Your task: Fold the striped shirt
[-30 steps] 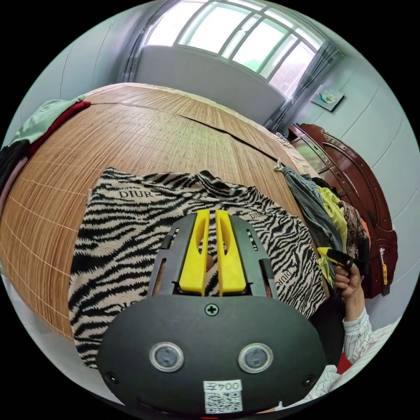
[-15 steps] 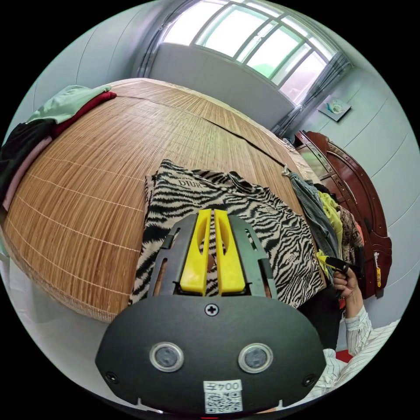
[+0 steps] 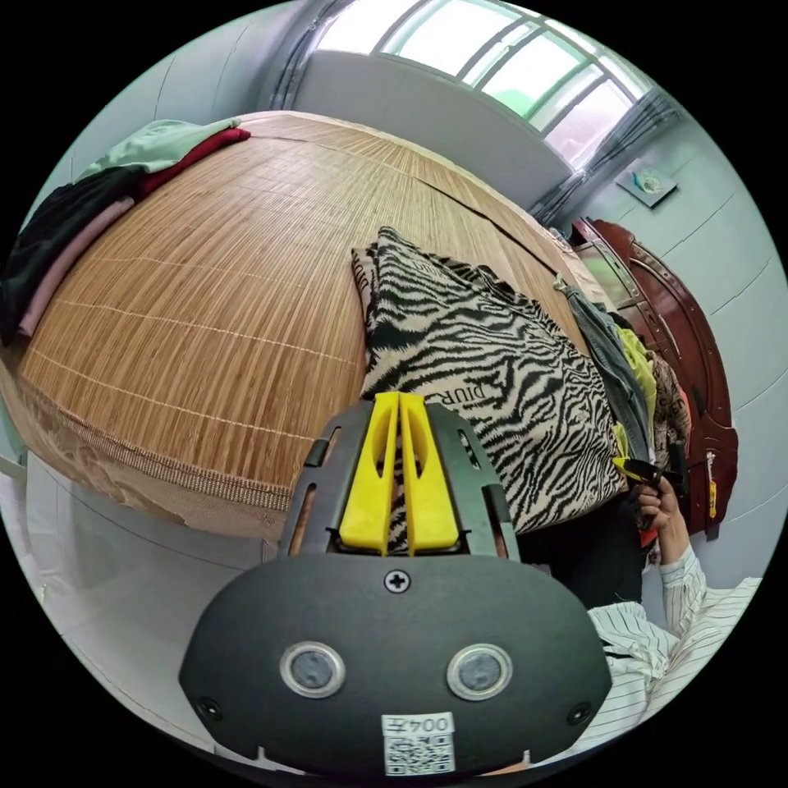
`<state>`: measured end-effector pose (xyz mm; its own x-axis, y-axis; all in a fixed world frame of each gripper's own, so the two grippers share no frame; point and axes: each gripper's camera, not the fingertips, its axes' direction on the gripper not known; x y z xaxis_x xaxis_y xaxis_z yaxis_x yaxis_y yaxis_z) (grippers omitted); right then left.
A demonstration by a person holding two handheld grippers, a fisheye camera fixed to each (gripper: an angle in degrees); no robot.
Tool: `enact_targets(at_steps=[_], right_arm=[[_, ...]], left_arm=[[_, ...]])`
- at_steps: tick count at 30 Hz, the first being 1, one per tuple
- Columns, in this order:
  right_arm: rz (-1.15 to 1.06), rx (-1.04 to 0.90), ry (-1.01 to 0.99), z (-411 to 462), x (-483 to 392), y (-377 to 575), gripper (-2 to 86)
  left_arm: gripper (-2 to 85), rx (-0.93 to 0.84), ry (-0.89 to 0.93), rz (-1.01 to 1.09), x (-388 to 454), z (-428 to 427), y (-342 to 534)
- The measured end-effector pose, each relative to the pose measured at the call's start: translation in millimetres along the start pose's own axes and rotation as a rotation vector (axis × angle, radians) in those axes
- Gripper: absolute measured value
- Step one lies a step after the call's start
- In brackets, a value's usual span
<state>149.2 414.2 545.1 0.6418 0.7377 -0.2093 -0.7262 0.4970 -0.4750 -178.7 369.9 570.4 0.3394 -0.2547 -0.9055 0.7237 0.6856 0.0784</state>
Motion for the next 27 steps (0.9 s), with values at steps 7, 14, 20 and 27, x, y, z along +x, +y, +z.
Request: enact_targets(at_steps=[7,14,20,27], right_arm=[[-0.015,-0.064,-0.086,6.6,12.9,29.9,-0.6],[-0.024,0.029,-0.164,-7.9,18.0,48.4,-0.7],[0.066,-0.031,-0.138,26.0,29.6,48.0,-0.6],[0.068,-0.005,-0.101,30.0,16.6,56.5,0.7]], left_arm=[[0.3,0.057,0.018,-0.048,-20.4,-41.8,12.2],[0.3,0.111,0.046,-0.122,-53.4,-90.7,31.3],[0.9,0.104,0.063,-0.201,-78.4,-112.9,55.0],[5.4,-0.015,0.211,-0.118,-82.7,-98.4,75.5]])
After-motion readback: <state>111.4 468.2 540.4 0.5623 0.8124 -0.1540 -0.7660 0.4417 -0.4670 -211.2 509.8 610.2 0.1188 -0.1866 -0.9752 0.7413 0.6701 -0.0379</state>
